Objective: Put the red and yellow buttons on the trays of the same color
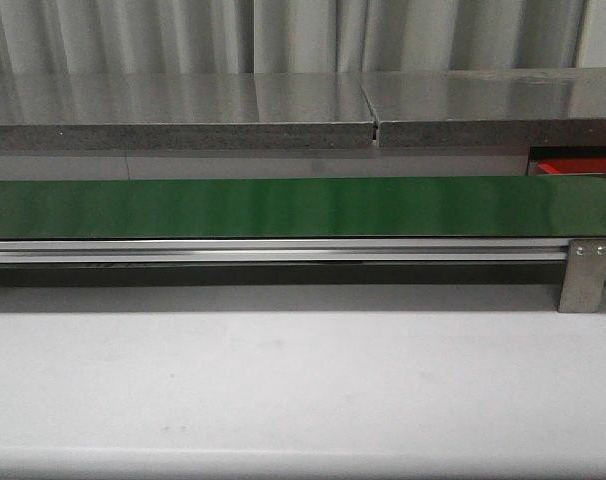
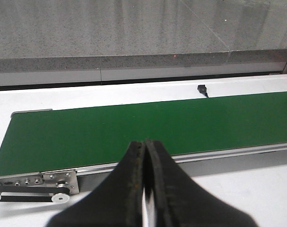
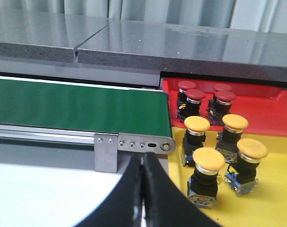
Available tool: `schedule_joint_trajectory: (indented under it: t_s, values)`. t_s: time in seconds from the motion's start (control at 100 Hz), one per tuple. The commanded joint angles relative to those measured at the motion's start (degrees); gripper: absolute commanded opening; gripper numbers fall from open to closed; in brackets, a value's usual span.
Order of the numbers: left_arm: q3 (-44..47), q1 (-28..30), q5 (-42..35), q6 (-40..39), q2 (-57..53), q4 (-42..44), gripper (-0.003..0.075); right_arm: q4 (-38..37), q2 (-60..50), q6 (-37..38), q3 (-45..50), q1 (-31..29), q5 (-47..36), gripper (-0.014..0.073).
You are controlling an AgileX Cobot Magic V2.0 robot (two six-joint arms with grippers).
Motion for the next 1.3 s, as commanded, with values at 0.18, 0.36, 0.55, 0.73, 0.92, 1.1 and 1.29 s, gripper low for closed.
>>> schedule_joint_trajectory:
  t_s: [0.18,0.36,0.55,0.73,0.92,1.1,1.29]
  values:
    - [-1.52,-0.45,-4.51,-0.54,0.33,-0.71,-0.002,0.03,-1.14,0.06,-1.29,-0.08,-6.22,-0.0065]
    - [-1.52,-0.45,-4.51,-0.54,0.33,-0.71,-0.002,0.03,-1.14,0.06,-1.29,-0.08,-6.22,-0.0065]
    - [-1.52,-0.45,-4.51,-0.54,0.33,-0.71,-0.002,0.03,-1.14,0.06,-1.29,-0.08,-6.22,-0.0065]
    - [-1.52,-0.45,-4.51,-0.54,0.33,-0.71,-0.002,0.03,-1.14,0.06,-1.29,-0.08,-6.22,-0.0065]
    - [-1.52,-0.45,-4.51,-0.54,0.33,-0.71,-0.002,0.03,-1.14,0.06,-1.29,-0.08,-6.22,-0.0065]
    - [-0.33,-0.45,-5.67,-0.54,-0.07,0.79,-0.002,0.03,-1.14,0.06,-1.29,-0.08,-6.22,-0.0065]
    - [5.4,2.24,-13.94,-1.9,-2.46,2.48,-0.002,0.03,-1.14,0.06,-1.29,-0.08,-6.22,-0.0065]
